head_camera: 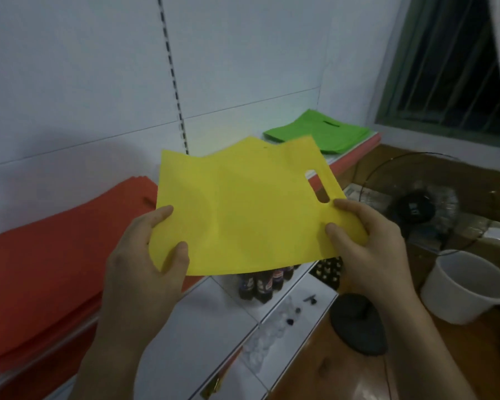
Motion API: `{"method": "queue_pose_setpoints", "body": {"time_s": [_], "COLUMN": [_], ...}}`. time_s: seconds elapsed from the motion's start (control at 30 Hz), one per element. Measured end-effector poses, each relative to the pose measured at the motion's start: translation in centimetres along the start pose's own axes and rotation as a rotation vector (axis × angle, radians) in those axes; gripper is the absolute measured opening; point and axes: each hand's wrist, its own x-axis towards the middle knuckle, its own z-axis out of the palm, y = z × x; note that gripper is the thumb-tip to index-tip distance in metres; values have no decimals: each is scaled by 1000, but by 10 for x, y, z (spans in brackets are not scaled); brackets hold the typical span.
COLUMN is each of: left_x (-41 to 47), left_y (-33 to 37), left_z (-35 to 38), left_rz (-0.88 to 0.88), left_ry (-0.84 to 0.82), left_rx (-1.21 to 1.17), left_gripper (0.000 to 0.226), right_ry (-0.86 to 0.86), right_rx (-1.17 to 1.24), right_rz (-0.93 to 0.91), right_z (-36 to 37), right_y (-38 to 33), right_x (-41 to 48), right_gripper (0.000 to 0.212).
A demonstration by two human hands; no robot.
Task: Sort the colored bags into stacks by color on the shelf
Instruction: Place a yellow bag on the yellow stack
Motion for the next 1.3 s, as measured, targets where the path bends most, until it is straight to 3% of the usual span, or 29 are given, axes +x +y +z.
{"method": "queue_pose_setpoints", "body": {"time_s": [0.4,0.8,1.03,1.3], "left_x": [88,138,135,128], "left_y": [7,-14,-5,22], "left_z": [113,163,196,235], "left_rz": [-33,-326,-465,-641], "left_ry": [-61,-218,-105,28], "left_rx": [146,393,570,663], "left_gripper": [58,84,86,88], "right_ry": [-41,-163,-437,-743], "right_rx": [-13,-57,-224,-203], "right_rz": [-7,-124,-245,-363], "right_z": [11,79,96,92], "right_y": [72,105,119,145], "right_x": [153,276,334,372], "right_gripper": [38,35,41,47]}}
